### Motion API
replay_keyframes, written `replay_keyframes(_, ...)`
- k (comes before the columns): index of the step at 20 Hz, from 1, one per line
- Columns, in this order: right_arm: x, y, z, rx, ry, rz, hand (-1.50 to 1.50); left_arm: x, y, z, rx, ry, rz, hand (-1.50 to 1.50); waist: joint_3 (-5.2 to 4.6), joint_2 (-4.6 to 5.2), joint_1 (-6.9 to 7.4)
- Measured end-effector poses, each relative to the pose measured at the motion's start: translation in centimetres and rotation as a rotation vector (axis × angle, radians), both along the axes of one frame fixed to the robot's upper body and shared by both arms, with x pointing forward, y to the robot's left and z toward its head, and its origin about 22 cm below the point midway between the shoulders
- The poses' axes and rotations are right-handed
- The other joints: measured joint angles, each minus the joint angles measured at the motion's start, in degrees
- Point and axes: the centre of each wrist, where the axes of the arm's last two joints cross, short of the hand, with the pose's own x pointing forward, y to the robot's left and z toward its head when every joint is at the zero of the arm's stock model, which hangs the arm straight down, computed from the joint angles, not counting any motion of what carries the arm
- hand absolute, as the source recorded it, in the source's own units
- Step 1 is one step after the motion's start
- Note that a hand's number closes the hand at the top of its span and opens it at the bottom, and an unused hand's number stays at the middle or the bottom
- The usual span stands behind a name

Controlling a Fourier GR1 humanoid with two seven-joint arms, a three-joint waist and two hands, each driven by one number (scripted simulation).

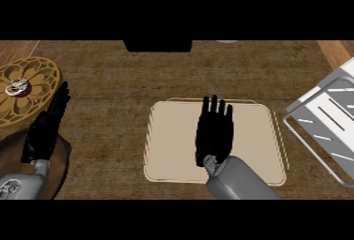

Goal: Pick the croissant from the tray and place it in the tiered basket

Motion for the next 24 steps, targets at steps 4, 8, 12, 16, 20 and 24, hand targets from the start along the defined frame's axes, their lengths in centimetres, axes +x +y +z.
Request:
replay_keyframes(4, 0.5, -0.4, -0.6, -0.009, 0.018, -0.022, -1.5, 0.0, 0.2, 0.2, 0.002, 0.0, 0.0, 0.0, 0.0, 0.03, -0.01)
replay_keyframes(8, 1.0, -0.6, -1.5, -0.02, 0.039, -0.045, -1.5, 0.2, 0.1, 0.1, 0.0, 0.0, -0.006, 0.0, 0.0, 0.05, 0.04)
replay_keyframes(12, 1.2, -0.8, -2.2, -0.022, 0.051, -0.062, -1.5, 0.7, -0.2, 0.5, -0.003, 0.003, -0.003, 0.0, 0.01, 0.07, -0.01)
replay_keyframes(16, 1.3, -1.0, -3.2, -0.024, 0.072, -0.073, -1.5, 0.5, -0.3, 0.1, -0.004, 0.0, -0.003, 0.0, 0.01, 0.06, 0.02)
replay_keyframes(20, 2.0, -1.3, -4.1, -0.024, 0.096, -0.085, -1.5, 0.1, -0.4, 0.0, -0.002, -0.002, -0.001, 0.0, 0.01, 0.07, 0.12)
replay_keyframes(24, 3.2, -1.8, -4.8, -0.013, 0.107, -0.1, -1.5, 0.7, -0.4, 0.3, -0.001, -0.005, 0.0, 0.0, 0.01, 0.08, 0.12)
